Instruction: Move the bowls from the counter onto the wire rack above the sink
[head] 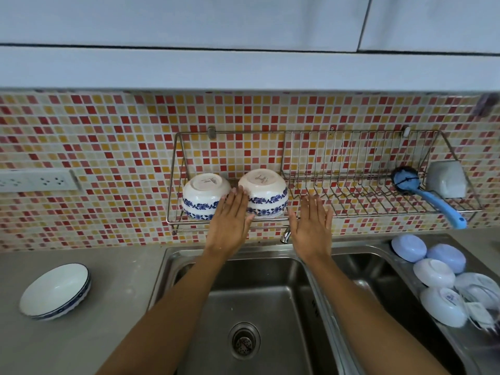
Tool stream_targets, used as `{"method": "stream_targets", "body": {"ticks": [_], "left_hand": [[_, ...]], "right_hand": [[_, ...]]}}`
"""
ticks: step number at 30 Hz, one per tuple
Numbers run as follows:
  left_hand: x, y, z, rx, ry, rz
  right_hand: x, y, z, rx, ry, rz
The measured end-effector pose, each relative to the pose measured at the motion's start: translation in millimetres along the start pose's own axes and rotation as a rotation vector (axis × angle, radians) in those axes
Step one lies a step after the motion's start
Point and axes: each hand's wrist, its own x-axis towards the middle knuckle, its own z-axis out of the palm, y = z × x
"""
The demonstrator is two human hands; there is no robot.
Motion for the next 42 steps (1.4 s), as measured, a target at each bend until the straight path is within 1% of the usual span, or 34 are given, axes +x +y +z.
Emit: {"method": "stream_targets", "body": {"ticks": [3, 6, 8, 10, 12, 16, 20, 23, 25, 27, 29, 33, 37, 42], "left_hand": [[-19.8, -5.0, 7.9, 0.023, 0.0, -0.011], [-41.5, -13.1, 11.8, -0.01, -0.01, -0.012], [-57.1, -21.2, 11.7, -0.022, -0.013, -0.005], [-74.6, -33.8, 9.2, -0.066, -0.018, -0.044], [-95.3, -48.1, 5.0, -0.118, -0.032, -0.116], [-147.6, -95.5, 1.0, -0.198, -0.081, -0.335], [-209.7, -182.7, -9.2, -0.177, -0.128, -0.546], [-248.7, -246.9, -20.8, -0.128, -0.109, -0.658], [-270.2, -285.6, -27.6, -0.153, -0.088, -0.746], [-285.9, -319.9, -28.1, -0.196, -0.072, -0.817], [-298.7, -352.3, -22.9, -0.239, -0.071, -0.862], [-306.3, -399.0, -6.5, -0.345, -0.077, -0.95], [-301.8, -424.9, 13.9, -0.504, -0.073, -1.052], [-300.5, -437.4, 40.0, -0.597, -0.106, -1.143]], "right_hand": [[-21.5, -7.0, 13.3, 0.056, 0.049, -0.002], [-39.2, -17.3, 25.2, 0.115, 0.096, 0.048], [-49.3, -28.5, 30.8, 0.235, 0.088, 0.087], [-61.1, -43.1, 40.2, 0.335, 0.078, 0.114], [-75.4, -60.8, 51.4, 0.346, 0.073, 0.08], [-106.3, -106.7, 88.1, 0.353, -0.051, -0.04], [-140.5, -179.3, 130.2, 0.385, -0.235, -0.165], [-156.4, -242.2, 155.8, 0.389, -0.361, -0.243], [-160.6, -286.7, 169.7, 0.388, -0.435, -0.263], [-161.0, -328.5, 178.4, 0.382, -0.472, -0.268], [-159.7, -369.9, 186.9, 0.4, -0.516, -0.237], [-152.9, -433.0, 212.0, 0.572, -0.646, -0.037], [-146.3, -468.6, 239.2, 0.63, -0.722, 0.063], [-145.8, -491.9, 265.6, 0.663, -0.836, 0.168]]}}
